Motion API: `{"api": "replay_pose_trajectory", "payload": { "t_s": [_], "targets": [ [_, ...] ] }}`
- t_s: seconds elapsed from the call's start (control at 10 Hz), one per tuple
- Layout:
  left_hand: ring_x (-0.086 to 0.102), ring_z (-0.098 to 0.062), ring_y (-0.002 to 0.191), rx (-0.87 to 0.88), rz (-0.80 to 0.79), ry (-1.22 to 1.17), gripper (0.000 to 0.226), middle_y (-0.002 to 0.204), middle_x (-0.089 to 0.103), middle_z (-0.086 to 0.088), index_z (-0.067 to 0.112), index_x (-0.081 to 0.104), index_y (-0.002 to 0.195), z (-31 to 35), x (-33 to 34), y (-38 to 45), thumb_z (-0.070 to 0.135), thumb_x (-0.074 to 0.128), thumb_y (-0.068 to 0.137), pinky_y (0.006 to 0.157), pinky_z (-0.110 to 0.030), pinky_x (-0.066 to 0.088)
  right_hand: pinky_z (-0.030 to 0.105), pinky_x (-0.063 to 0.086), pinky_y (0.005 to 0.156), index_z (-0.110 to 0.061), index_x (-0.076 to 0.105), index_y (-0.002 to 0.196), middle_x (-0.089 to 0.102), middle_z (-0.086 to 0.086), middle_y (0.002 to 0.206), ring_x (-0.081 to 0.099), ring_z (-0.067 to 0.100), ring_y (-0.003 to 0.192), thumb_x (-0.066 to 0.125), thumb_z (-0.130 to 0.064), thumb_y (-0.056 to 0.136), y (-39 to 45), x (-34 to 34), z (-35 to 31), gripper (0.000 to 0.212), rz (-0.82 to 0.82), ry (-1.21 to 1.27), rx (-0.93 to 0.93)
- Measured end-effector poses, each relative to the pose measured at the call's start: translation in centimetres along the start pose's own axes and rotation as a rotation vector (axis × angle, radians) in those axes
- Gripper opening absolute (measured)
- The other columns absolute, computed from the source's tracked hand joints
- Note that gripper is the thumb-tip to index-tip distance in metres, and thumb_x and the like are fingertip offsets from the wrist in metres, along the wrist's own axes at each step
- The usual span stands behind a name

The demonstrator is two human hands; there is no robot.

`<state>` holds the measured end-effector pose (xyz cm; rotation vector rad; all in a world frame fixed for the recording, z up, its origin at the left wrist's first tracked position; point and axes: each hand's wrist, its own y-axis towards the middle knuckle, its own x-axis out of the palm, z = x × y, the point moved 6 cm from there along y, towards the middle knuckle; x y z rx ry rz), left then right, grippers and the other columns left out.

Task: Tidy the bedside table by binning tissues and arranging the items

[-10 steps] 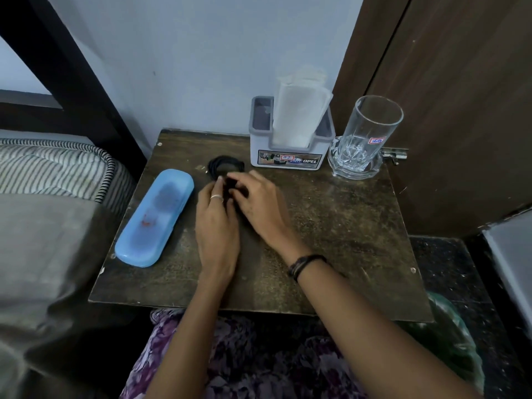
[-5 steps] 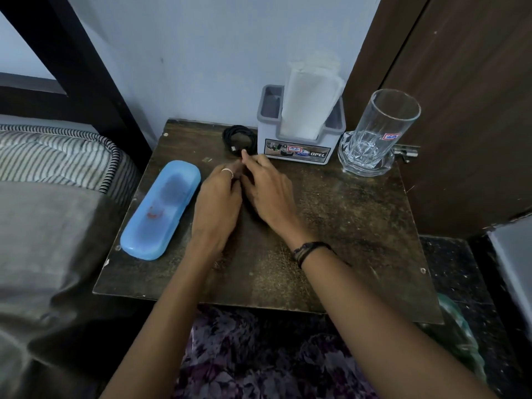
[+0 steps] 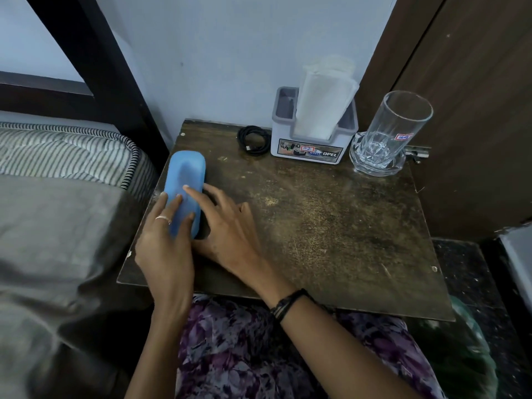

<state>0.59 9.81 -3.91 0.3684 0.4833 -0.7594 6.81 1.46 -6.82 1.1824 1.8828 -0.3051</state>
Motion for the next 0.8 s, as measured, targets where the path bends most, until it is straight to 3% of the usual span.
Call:
{"api": "replay_pose_trajectory", "payload": {
  "t_s": [0.1, 0.3, 0.6, 0.7, 0.8],
  "targets": [
    [0.043, -0.01, 0.129, 0.011, -0.047, 0.035, 0.039, 0.143, 0.046, 0.004, 0.015, 0.055, 0.128, 0.6, 1.3, 2.1, 0.015, 0.058, 0.089, 0.099, -0.016, 0.029, 0.039, 0.029, 0.086, -0.028, 0.03, 0.144, 0.04, 0.004, 0.143, 0.046, 0.021, 0.124, 0.065, -0.041, 0.079, 1.4, -0.3, 1.0, 0.075, 0.039, 0.016, 0.051],
    [0.044, -0.018, 0.131, 0.085, -0.103, 0.027, 0.04, 0.143, 0.047, -0.003, 0.014, 0.056, 0.128, 1.9, 4.1, 6.4, 0.011, 0.058, 0.088, 0.109, -0.033, 0.035, 0.045, 0.036, 0.088, -0.025, 0.031, 0.145, 0.049, 0.007, 0.132, 0.053, 0.026, 0.113, 0.062, -0.043, 0.081, 5.3, -0.6, 3.0, 0.073, 0.082, 0.02, 0.113],
    [0.046, -0.022, 0.129, 0.111, -0.109, 0.047, 0.039, 0.14, 0.05, -0.005, 0.016, 0.057, 0.127, 2.4, 5.3, 8.5, 0.014, 0.058, 0.088, 0.105, -0.037, 0.039, 0.035, 0.036, 0.07, -0.025, 0.027, 0.147, 0.054, 0.008, 0.117, 0.06, 0.026, 0.089, 0.06, -0.046, 0.083, 6.7, -0.7, 4.0, 0.075, 0.093, -0.01, 0.127],
    [0.044, -0.027, 0.13, 0.13, -0.132, 0.136, 0.038, 0.139, 0.05, -0.008, 0.017, 0.054, 0.129, 2.6, 5.3, 8.6, 0.016, 0.054, 0.091, 0.103, -0.043, 0.039, 0.039, 0.037, 0.079, -0.022, 0.027, 0.147, 0.054, 0.01, 0.125, 0.058, 0.028, 0.103, 0.062, -0.045, 0.083, 5.8, -1.6, 3.6, 0.076, 0.04, 0.037, 0.125],
    [0.023, -0.033, 0.141, 0.258, -0.159, 0.304, 0.043, 0.144, 0.043, -0.014, 0.008, 0.047, 0.133, 3.1, 5.7, 7.2, 0.005, 0.049, 0.09, 0.112, -0.052, 0.025, 0.042, 0.041, 0.09, -0.019, 0.025, 0.147, 0.05, 0.01, 0.134, 0.056, 0.026, 0.109, 0.065, -0.038, 0.083, 3.9, -2.4, 3.7, 0.078, -0.019, 0.141, 0.144]
  ]
}}
